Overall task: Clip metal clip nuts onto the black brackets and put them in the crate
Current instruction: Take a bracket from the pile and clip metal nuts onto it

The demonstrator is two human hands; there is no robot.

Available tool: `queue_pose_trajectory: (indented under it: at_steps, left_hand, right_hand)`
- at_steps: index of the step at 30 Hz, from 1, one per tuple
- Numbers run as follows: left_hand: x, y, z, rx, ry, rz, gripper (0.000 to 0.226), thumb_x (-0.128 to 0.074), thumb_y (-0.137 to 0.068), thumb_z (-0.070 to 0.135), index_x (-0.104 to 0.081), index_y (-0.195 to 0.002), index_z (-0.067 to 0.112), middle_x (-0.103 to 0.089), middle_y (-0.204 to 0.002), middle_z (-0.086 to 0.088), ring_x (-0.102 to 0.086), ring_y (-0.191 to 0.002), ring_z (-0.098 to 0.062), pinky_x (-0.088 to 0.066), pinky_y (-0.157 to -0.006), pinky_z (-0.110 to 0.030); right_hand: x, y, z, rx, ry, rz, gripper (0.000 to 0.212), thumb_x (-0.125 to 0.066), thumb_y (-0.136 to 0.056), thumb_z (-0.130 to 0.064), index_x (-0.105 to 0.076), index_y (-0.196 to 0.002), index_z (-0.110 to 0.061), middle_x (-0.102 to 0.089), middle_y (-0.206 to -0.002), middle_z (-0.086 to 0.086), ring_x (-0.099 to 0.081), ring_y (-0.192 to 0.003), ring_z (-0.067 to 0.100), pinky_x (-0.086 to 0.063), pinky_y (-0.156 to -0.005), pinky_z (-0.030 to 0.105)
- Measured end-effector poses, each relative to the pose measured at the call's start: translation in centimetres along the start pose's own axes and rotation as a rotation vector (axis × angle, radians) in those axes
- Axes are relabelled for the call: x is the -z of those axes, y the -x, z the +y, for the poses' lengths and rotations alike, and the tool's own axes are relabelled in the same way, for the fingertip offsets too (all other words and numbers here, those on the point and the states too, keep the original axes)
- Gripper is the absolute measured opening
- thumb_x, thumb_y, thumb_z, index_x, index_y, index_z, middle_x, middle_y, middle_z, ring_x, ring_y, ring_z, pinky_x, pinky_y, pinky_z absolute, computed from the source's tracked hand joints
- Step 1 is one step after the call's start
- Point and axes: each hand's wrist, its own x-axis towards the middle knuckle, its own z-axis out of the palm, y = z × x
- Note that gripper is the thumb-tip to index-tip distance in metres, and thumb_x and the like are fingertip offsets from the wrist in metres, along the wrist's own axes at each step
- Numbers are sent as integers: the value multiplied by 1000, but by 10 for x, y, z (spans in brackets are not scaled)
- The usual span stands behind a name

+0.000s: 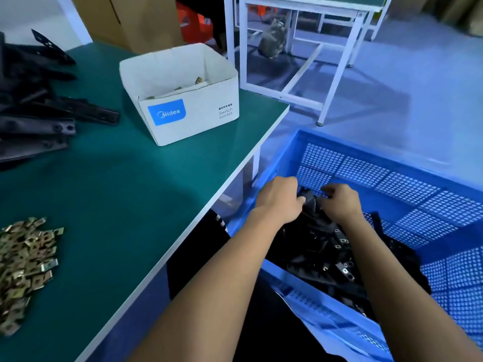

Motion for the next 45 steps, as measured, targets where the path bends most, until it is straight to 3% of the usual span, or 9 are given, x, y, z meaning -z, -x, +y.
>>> queue_pose_trajectory:
  at_steps: [3,6,11,19,27,34,37,41,45]
  left_hand:
    - [24,3,4,30,162,129,34,-67,-96,34,-63,-125,16,-72,-116,-3,-64,-112,-29,-53,-95,-43]
    - [65,10,4,57,399,332,27,-72,-92,32,-69,-118,22,-77,-98,9,-70,-99,-16,-53,-94,-34]
    - [137,46,-35,85,598,631,12,-72,-87,25,-72,-99,21,-73,-78,8,-73,-79,-14,-59,-84,-36]
    - [191,151,-147,296,578,1021,6,-66,-82,21,-71,-86,21,-76,-77,4,-74,-74,-17,-60,-81,-43]
    - [207,326,-265,662,149,1399,7,-63,-93,25,-70,-92,22,-67,-79,15,-64,-76,-1,-52,-76,-19]
    - [207,403,-317,963,168,1644,13,-61,-92,20,-64,-102,11,-68,-95,3,-65,-93,-21,-50,-89,-36]
    - [208,399,-325,959,272,1637,17,-64,-93,19,-62,-107,9,-64,-90,8,-62,-88,-13,-46,-85,-27]
    - [208,389,-329,862,395,1576,22,-66,-93,25,-62,-111,12,-61,-80,17,-57,-74,14,-43,-72,-9]
    - [213,382,-334,779,646,1521,43,-63,-98,31,-57,-137,12,-70,-117,1,-66,-102,-1,-55,-99,-35]
  right_hand:
    - [8,4,-38,135,-47,74,24,-72,-92,-16,-78,-113,-7,-77,-112,14,-69,-111,32,-52,-97,37]
    - [17,21,-88,416,-133,185,10,-68,-91,-13,-77,-90,-10,-76,-82,6,-69,-79,21,-56,-81,39]
    - [18,59,-177,709,-242,249,18,-65,-90,-12,-80,-98,-15,-78,-87,1,-70,-76,18,-55,-76,32]
    - [-45,145,-318,1086,-146,-63,13,-66,-88,-11,-77,-93,-15,-76,-84,5,-68,-78,30,-54,-74,41]
    - [-130,280,-426,1387,-25,-450,15,-66,-89,-17,-79,-95,-19,-78,-93,2,-70,-90,27,-54,-80,42]
    - [-198,353,-482,1423,157,-337,50,-71,-94,-31,-54,-141,-27,-54,-130,11,-63,-108,37,-52,-81,42]
    - [-218,360,-498,1359,290,-354,67,-68,-96,-40,-38,-156,-32,-47,-136,19,-61,-108,40,-47,-76,39]
    - [-225,346,-511,1247,158,-436,39,-72,-95,-39,-68,-129,-21,-66,-126,13,-66,-112,34,-55,-93,39]
    - [-216,332,-507,1210,-262,-460,16,-71,-96,-28,-82,-93,-17,-77,-87,-4,-71,-83,11,-54,-81,28]
